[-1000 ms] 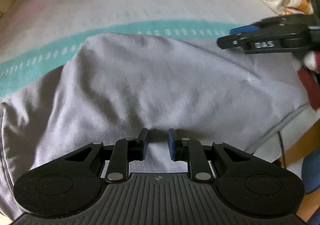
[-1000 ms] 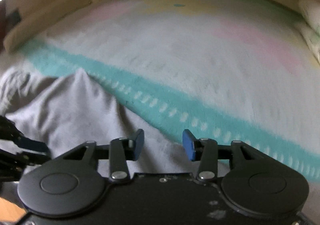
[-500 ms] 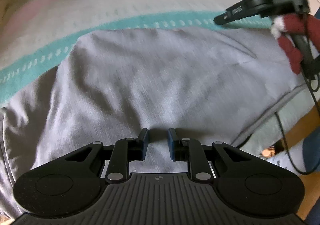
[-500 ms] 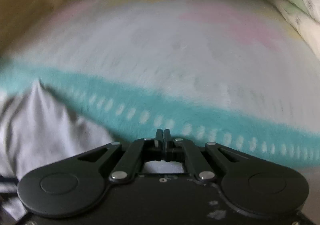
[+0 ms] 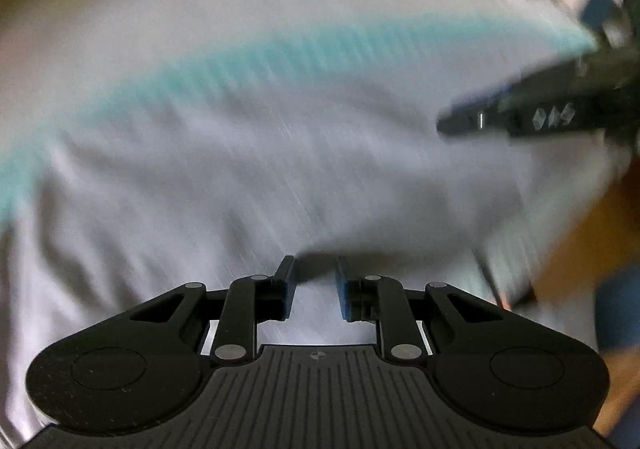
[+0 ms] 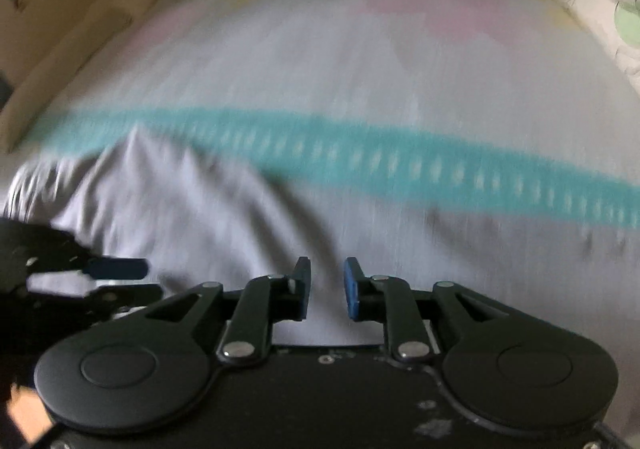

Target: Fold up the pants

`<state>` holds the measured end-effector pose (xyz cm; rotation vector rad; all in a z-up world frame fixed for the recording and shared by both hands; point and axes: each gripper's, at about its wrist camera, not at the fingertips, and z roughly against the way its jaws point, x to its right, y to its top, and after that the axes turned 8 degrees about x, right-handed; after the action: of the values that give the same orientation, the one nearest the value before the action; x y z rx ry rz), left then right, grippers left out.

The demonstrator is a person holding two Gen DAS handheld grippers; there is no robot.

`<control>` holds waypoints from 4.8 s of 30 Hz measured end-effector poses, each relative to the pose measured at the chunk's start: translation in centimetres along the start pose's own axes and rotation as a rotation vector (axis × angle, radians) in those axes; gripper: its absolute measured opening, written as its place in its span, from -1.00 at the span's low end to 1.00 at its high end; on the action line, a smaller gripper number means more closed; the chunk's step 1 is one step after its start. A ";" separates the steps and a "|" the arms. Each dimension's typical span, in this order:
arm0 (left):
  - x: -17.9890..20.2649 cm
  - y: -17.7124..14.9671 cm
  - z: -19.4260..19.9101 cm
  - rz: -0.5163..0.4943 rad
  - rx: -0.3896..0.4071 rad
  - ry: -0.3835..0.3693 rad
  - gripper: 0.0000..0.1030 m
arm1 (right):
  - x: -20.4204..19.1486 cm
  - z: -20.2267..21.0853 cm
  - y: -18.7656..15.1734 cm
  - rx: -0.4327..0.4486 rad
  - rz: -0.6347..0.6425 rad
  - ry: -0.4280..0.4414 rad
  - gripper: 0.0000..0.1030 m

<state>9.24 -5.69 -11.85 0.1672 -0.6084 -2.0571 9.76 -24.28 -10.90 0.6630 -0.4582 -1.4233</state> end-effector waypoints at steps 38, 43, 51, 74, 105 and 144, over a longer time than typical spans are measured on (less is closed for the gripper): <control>-1.0 -2.4 1.2 -0.048 0.034 0.076 -0.55 | -1.8 -1.5 -1.7 0.061 -0.014 0.020 -0.52; -1.7 -2.7 1.3 -0.023 0.029 0.048 -0.55 | 0.3 -3.7 -0.5 0.123 0.060 -0.244 -0.94; -1.4 -1.6 1.4 0.001 0.041 0.023 -0.55 | 3.6 -1.0 -0.3 0.181 -0.103 -0.315 -0.49; 6.2 0.9 -2.3 -0.218 0.026 -0.024 -0.55 | 13.4 3.0 -5.6 0.134 -0.283 -0.518 -0.52; 7.2 2.7 -1.7 -0.217 0.093 -0.028 -0.55 | 24.5 10.4 -18.3 0.470 -1.218 -0.370 0.11; 10.7 5.4 -5.9 -0.197 0.139 -0.031 -0.55 | 22.7 12.7 -11.8 0.666 -1.044 -0.228 -0.79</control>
<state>9.71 -18.95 -13.03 0.2867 -0.7814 -2.2095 -4.92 -48.78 -11.52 1.4073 -0.8471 -2.3691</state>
